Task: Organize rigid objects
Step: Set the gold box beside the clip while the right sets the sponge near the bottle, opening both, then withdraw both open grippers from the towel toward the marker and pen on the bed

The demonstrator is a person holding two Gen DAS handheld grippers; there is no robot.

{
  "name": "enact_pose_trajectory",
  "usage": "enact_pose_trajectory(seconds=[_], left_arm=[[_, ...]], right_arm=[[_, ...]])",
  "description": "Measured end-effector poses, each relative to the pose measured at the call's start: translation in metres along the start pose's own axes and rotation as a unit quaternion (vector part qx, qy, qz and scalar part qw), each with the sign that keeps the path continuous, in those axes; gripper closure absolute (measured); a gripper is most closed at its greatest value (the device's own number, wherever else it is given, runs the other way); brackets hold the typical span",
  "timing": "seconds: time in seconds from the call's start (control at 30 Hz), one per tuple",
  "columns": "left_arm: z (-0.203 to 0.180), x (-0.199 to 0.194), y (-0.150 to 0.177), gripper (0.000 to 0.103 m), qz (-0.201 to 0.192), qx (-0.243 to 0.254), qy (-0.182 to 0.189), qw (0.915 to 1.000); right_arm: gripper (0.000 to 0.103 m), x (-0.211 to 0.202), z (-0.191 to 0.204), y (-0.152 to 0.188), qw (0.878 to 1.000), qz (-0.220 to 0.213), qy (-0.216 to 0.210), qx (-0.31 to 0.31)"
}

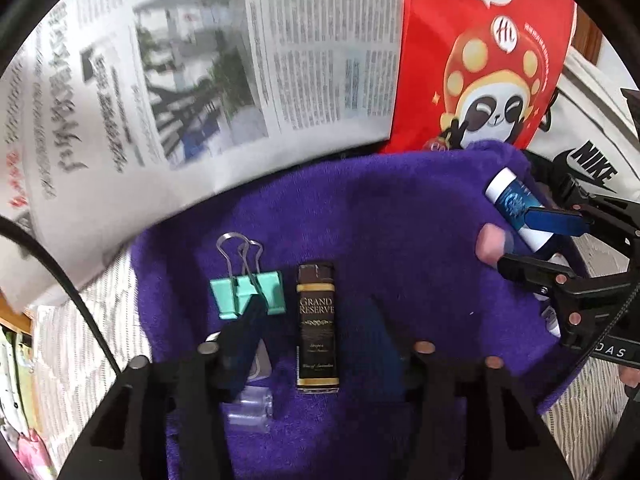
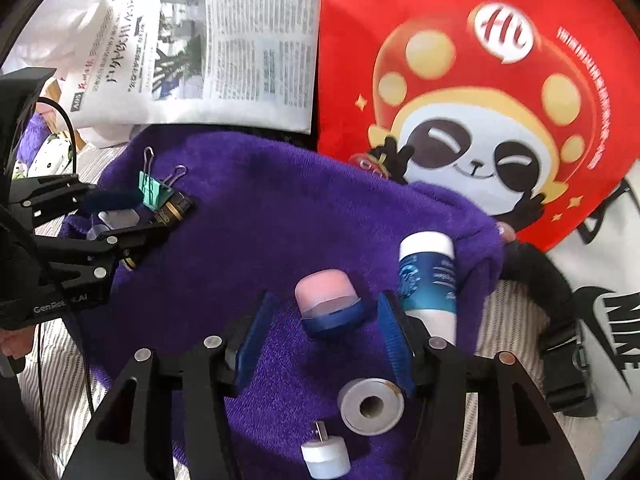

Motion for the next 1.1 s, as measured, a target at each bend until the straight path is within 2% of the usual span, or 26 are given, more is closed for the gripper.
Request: enact_pose_trajectory(seconds=[0.3, 0.43, 0.53, 0.6, 0.77, 0.9, 1.1], left_arm=[[0.003, -0.035, -0.009, 0.035, -0.034, 0.008, -0.003, 0.9994], [0.008, -0.049, -0.014, 0.034, -0.049, 0.009, -0.017, 0.9986], [0.013, -0.065, -0.017, 0.034, -0.060, 0.003, -0.010, 0.9982], [0.014, -0.072, -0.016, 0.028, -0.058, 0.003, -0.011, 0.9982], [0.015, -0.086, -0.017, 0.027, -0.065, 0.007, -0.010, 0.9978], [0.011, -0.103, -0.018, 0.025, -0.077, 0.010, -0.020, 0.9968], [-0.014, -0.131, -0.017, 0.023, -0.093, 0.029, -0.042, 0.9944]], right_arm=[[0.045, -0.037, 0.001, -0.009, 0.999, -0.035, 0.016, 0.006], [0.044, -0.056, -0.002, -0.008, 0.998, -0.046, 0.035, 0.012], [0.044, -0.075, -0.003, -0.002, 0.997, -0.058, 0.049, 0.031], [0.044, -0.087, -0.002, 0.006, 0.996, -0.064, 0.052, 0.043], [0.040, -0.119, 0.009, 0.037, 0.992, -0.078, 0.075, 0.057], [0.038, -0.138, 0.021, 0.063, 0.991, -0.088, 0.077, 0.072], [0.038, -0.164, 0.035, 0.106, 0.988, -0.094, 0.064, 0.105]])
Point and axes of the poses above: each gripper's, at about its wrist camera, not at the fingertips, and x roughly the way its jaws point, z to its left, y to its underside, the point moved 4 cm from there along x, roughly the way its jaws point, and after that the axes turned 6 degrees about -x, right-handed, at the moved point
